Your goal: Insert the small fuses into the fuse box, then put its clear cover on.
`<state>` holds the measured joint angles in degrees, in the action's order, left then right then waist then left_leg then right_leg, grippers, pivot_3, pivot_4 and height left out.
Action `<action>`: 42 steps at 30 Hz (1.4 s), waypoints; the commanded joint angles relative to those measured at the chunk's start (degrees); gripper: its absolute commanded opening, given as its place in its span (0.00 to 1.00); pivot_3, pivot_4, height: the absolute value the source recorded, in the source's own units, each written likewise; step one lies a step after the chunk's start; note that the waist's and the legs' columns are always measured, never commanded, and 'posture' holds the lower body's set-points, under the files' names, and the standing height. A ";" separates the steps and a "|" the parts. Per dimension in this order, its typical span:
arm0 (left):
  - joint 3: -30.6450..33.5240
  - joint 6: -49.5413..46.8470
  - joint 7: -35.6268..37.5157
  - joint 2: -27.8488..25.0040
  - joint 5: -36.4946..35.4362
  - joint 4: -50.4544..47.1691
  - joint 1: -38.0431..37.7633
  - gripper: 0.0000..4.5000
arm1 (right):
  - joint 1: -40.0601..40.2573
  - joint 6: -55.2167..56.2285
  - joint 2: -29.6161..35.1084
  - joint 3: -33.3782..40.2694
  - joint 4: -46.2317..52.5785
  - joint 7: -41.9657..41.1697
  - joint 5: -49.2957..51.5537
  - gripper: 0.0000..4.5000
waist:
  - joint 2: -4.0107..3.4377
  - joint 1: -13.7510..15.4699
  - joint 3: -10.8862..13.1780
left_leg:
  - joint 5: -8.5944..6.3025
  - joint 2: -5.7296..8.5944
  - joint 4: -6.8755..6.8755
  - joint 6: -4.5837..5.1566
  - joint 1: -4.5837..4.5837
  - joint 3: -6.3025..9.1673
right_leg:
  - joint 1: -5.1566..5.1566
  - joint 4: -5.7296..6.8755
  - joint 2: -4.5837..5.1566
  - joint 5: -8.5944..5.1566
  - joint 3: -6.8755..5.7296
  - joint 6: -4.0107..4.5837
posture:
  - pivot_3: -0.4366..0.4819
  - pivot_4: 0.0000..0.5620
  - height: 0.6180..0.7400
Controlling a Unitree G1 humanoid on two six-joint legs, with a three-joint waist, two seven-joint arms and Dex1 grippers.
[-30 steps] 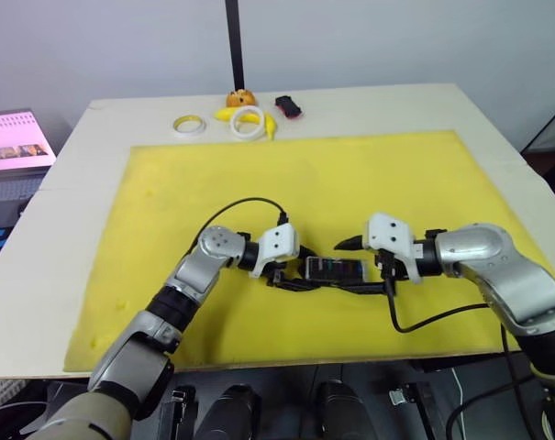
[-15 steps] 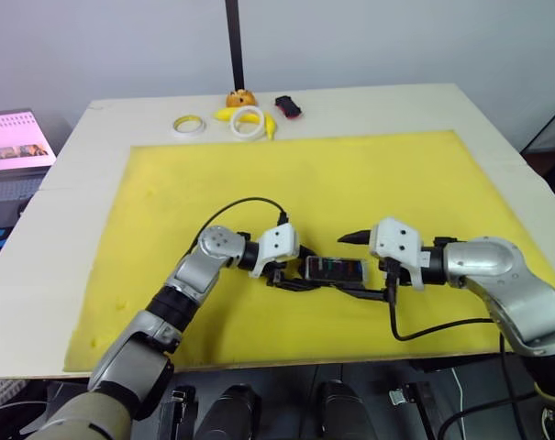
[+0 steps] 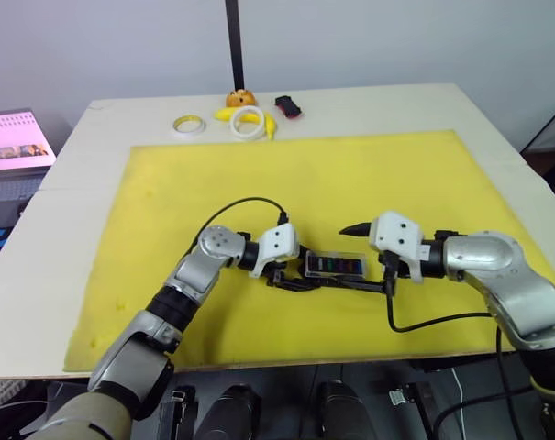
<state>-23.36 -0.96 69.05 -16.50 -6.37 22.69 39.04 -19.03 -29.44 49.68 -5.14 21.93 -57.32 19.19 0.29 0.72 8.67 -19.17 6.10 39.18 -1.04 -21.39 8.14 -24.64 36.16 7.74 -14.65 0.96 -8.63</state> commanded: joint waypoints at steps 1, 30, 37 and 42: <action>0.69 -0.01 0.30 -0.06 0.35 -0.92 0.55 0.56 | -1.54 -3.50 -0.97 3.63 2.42 -1.10 6.06 1.00 | 0.00 0.00 0.00 | 0.00 0.00 0.00 0.00 0.00 0.00 | 0.00 0.00 0.00 0.00 0.00 0.00 | 0.48 0.27 1.00; 0.98 0.52 -0.31 0.31 0.45 -0.36 0.98 0.56 | 0.90 -8.51 -3.75 -0.85 -2.83 0.09 6.92 0.31 | 0.00 0.01 -0.01 | 0.00 0.00 0.01 0.00 0.01 0.01 | 0.01 0.02 0.00 0.00 0.00 0.00 | 0.48 0.27 1.00; 0.99 0.56 -0.20 0.16 0.54 -0.73 0.63 0.56 | 3.11 -12.87 -3.58 -1.21 -4.83 1.17 8.08 0.31 | 0.01 0.03 -0.03 | 0.00 0.00 0.01 0.00 0.04 0.02 | 0.06 0.01 0.00 0.00 -0.01 0.00 | 0.48 0.27 1.00; 1.13 0.40 -0.35 0.29 0.61 -0.89 0.51 0.56 | 4.13 -16.55 -3.64 -1.62 -2.77 3.15 8.99 0.31 | 0.02 0.02 -0.05 | 0.00 0.00 0.01 0.00 0.06 0.04 | 0.08 0.01 0.00 0.00 -0.02 0.00 | 0.48 0.27 1.00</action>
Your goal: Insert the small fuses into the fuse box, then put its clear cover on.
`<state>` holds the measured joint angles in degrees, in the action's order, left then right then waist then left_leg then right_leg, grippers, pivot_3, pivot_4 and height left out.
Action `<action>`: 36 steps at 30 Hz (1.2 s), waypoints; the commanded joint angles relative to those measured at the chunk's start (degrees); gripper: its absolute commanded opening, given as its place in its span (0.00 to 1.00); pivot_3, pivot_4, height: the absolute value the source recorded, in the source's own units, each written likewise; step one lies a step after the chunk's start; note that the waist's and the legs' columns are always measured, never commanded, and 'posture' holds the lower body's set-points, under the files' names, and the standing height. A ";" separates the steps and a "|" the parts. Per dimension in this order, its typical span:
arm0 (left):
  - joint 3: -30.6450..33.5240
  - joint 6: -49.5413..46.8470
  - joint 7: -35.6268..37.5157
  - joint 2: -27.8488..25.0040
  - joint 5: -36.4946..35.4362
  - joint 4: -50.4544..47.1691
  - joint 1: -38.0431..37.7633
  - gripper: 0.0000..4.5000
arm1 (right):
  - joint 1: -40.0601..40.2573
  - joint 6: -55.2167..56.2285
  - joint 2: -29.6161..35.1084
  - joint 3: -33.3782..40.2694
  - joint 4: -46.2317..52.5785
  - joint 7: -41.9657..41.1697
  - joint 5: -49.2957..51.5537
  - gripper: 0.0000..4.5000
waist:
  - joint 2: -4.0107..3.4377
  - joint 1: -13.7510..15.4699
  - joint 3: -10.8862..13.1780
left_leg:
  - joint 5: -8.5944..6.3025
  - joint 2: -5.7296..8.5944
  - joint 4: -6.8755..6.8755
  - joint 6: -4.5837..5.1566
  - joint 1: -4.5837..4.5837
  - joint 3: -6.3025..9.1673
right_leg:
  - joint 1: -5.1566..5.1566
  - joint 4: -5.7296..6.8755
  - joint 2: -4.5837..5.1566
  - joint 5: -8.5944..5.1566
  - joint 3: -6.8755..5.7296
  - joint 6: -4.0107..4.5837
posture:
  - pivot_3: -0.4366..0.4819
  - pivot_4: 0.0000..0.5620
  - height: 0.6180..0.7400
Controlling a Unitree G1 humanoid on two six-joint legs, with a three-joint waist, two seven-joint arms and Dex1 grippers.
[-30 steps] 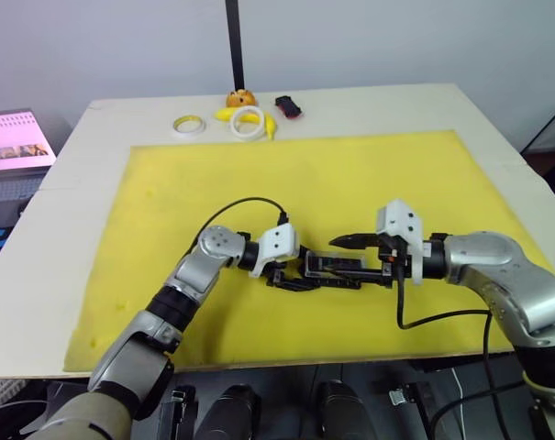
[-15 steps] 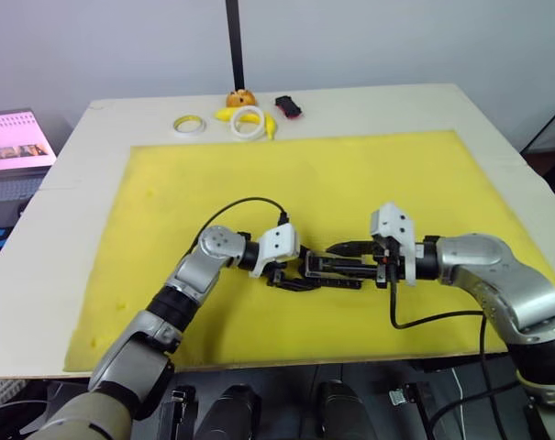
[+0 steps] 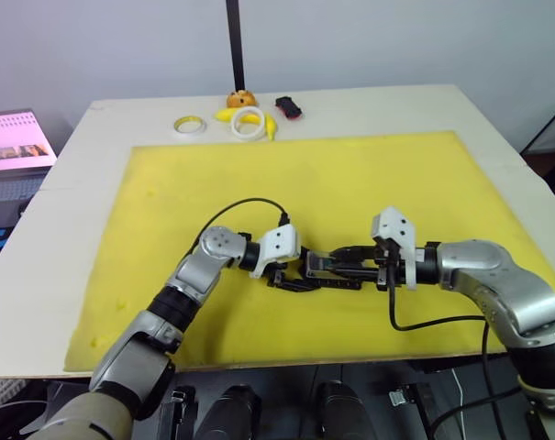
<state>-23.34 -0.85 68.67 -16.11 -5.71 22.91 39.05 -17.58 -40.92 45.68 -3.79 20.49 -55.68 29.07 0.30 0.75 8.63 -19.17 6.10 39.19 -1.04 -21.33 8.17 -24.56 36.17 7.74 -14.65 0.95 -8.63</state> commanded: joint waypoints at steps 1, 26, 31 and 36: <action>1.11 0.28 0.01 -0.05 -0.02 -1.09 0.50 0.56 | 2.83 -5.24 0.34 -3.60 -1.67 2.40 -1.80 0.31 | 0.03 -0.01 -0.03 | 0.00 0.00 0.00 0.00 0.01 0.00 | 0.01 0.00 0.00 0.00 0.00 0.00 | 0.48 0.27 1.00; 1.51 -2.36 -2.79 1.50 0.70 -3.47 -1.78 0.56 | 4.29 1.65 4.26 7.23 5.70 2.54 1.31 0.31 | 0.67 0.23 -0.63 | 0.00 0.02 0.00 0.00 0.06 0.06 | 0.12 -0.03 0.02 0.00 -0.04 0.00 | 0.48 0.27 1.00; 1.68 -3.64 -4.68 1.48 1.18 -6.56 -3.49 0.56 | 7.47 0.77 12.77 18.11 7.81 -5.88 7.42 0.31 | 0.61 0.13 -0.59 | -0.01 0.02 -0.01 0.01 0.00 0.05 | 0.05 -0.03 0.03 0.00 -0.03 0.00 | 0.48 0.27 1.00; 1.55 -2.27 -5.23 1.12 2.00 -4.91 -3.40 0.56 | 13.07 0.31 19.56 26.47 7.09 -13.30 9.35 0.70 | 0.61 0.13 -0.58 | -0.02 0.01 -0.01 0.03 0.00 0.01 | 0.05 -0.04 0.03 0.00 -0.04 0.00 | 0.48 0.27 1.00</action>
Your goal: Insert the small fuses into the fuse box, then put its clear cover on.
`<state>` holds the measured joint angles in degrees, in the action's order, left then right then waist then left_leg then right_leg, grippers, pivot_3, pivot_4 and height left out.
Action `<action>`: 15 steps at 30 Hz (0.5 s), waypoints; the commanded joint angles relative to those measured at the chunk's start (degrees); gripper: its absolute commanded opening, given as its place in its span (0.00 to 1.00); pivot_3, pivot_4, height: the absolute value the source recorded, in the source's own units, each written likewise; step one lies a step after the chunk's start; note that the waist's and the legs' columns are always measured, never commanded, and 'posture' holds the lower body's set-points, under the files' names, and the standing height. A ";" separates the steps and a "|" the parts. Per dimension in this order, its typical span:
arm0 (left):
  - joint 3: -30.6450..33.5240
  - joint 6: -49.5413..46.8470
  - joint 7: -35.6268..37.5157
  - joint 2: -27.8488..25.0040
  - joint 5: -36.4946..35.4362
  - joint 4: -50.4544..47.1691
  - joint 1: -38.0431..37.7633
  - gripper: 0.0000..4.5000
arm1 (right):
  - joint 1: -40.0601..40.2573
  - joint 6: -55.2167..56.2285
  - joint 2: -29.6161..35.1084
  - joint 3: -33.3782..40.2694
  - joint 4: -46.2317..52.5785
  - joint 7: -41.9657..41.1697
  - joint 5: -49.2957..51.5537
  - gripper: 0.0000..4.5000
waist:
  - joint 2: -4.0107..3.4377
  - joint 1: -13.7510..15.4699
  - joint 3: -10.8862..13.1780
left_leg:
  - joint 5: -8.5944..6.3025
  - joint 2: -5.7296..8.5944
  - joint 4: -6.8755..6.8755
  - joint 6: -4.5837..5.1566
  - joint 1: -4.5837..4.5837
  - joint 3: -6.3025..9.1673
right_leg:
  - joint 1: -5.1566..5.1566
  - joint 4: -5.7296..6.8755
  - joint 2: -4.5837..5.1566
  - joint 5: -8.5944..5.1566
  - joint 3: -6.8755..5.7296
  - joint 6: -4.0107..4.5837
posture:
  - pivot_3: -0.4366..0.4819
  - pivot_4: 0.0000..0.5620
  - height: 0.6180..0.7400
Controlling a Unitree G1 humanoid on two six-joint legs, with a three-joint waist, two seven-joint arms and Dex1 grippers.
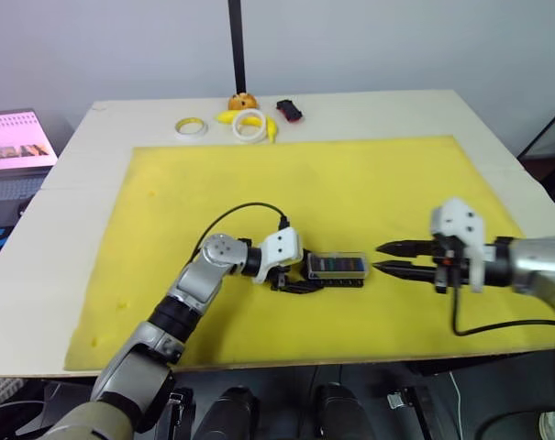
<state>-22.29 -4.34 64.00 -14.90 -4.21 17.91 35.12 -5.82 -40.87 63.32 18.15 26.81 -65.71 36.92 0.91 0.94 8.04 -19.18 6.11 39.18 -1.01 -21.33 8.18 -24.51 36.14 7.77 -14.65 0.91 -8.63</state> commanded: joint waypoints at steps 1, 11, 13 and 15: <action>0.90 1.12 0.16 -0.53 0.01 0.42 0.91 0.68 | 2.42 0.55 2.34 5.37 0.98 -3.78 1.37 0.81 | 0.00 -0.09 0.00 | 0.00 0.00 0.00 0.00 0.01 -0.02 | 0.00 0.00 0.00 0.00 0.00 0.00 | 0.48 0.27 1.00; 13.19 -15.00 16.93 -22.72 -15.43 -14.74 -0.73 0.99 | 7.26 -0.36 4.34 14.95 2.25 -6.92 1.79 1.00 | -0.10 -0.37 0.11 | 0.00 -0.11 -0.06 0.00 -0.02 -0.07 | -0.14 0.04 -0.05 0.00 0.02 0.00 | 0.48 0.27 1.00; 16.84 -21.07 20.97 -29.71 -20.29 -18.51 -0.85 0.99 | 8.65 -1.25 5.36 18.73 1.09 -9.46 2.19 1.00 | -0.14 -0.37 0.15 | -0.01 -0.11 -0.06 0.01 -0.07 -0.06 | -0.17 0.04 -0.04 0.00 0.01 0.00 | 0.48 0.27 1.00; 19.96 -24.88 23.08 -35.22 -23.25 -20.18 -0.33 0.99 | 9.76 -2.39 6.22 21.79 0.04 -11.57 2.72 1.00 | -0.17 -0.01 0.19 | -0.02 -0.08 -0.03 0.03 -0.05 -0.03 | -0.10 0.00 -0.02 0.00 0.01 0.00 | 0.48 0.27 1.00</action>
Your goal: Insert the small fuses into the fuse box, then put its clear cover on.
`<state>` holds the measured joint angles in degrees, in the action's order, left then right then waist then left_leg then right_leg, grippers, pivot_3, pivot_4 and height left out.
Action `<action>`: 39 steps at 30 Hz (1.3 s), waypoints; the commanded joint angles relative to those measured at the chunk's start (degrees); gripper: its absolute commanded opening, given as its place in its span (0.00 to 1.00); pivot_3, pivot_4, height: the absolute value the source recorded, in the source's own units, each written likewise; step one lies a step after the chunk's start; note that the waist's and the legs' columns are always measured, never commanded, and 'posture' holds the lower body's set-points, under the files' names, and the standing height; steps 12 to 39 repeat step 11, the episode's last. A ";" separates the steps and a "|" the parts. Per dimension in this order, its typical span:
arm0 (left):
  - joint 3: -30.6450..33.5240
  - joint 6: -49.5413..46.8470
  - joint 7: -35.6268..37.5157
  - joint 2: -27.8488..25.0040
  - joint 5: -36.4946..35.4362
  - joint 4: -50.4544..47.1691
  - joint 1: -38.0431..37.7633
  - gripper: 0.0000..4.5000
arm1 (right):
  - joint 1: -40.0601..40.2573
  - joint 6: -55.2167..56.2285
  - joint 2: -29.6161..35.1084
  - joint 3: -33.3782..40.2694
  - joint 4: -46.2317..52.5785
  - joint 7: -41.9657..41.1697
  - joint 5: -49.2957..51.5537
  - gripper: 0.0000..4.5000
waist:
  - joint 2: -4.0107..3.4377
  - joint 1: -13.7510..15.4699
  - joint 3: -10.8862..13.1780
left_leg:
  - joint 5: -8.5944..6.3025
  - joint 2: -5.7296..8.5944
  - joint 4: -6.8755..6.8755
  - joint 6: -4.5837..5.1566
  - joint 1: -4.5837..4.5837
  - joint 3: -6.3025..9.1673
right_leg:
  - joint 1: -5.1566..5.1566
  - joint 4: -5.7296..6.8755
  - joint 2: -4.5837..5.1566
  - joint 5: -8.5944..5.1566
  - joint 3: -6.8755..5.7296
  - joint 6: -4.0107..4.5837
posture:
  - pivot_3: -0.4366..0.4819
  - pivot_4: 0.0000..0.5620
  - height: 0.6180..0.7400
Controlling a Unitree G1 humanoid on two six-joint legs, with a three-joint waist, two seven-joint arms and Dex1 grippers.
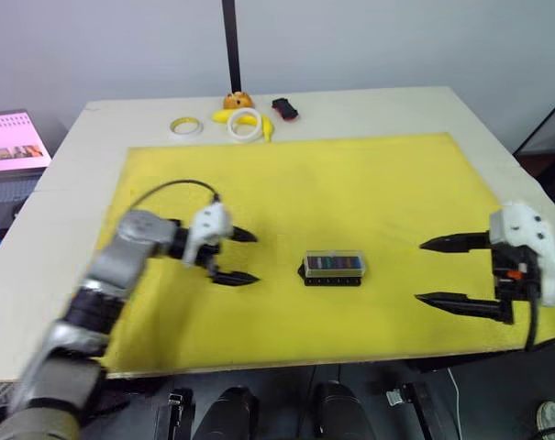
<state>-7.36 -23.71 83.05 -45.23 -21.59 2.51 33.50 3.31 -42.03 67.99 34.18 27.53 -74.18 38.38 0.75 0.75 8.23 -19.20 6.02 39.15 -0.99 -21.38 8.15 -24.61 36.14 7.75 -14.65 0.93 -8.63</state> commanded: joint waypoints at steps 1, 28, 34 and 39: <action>6.43 -7.24 4.59 -7.08 -7.21 -5.44 1.60 0.99 | 1.20 -1.54 1.85 7.07 -1.28 -4.10 1.32 1.00 | -0.01 0.28 0.00 | 0.00 0.02 0.03 0.00 0.02 0.03 | 0.07 0.00 0.01 0.00 -0.01 0.00 | 0.48 0.27 1.00; 11.08 -10.81 6.23 -15.21 -11.59 -8.18 1.30 0.99 | 2.47 -3.99 3.06 11.32 -1.96 -7.32 2.11 1.00 | -0.20 -0.09 0.14 | -0.03 -0.03 0.00 0.05 0.07 -0.02 | 0.12 -0.02 -0.01 0.00 -0.01 0.00 | 0.48 0.27 1.00; 11.08 -10.81 6.23 -15.21 -11.59 -8.18 1.30 0.99 | 2.47 -3.99 3.06 11.32 -1.96 -7.32 2.11 1.00 | -0.20 -0.09 0.14 | -0.03 -0.03 0.00 0.05 0.07 -0.02 | 0.12 -0.02 -0.01 0.00 -0.01 0.00 | 0.48 0.27 1.00; 11.08 -10.81 6.23 -15.21 -11.59 -8.18 1.30 0.99 | 2.47 -3.99 3.06 11.32 -1.96 -7.32 2.11 1.00 | -0.20 -0.09 0.14 | -0.03 -0.03 0.00 0.05 0.07 -0.02 | 0.12 -0.02 -0.01 0.00 -0.01 0.00 | 0.48 0.27 1.00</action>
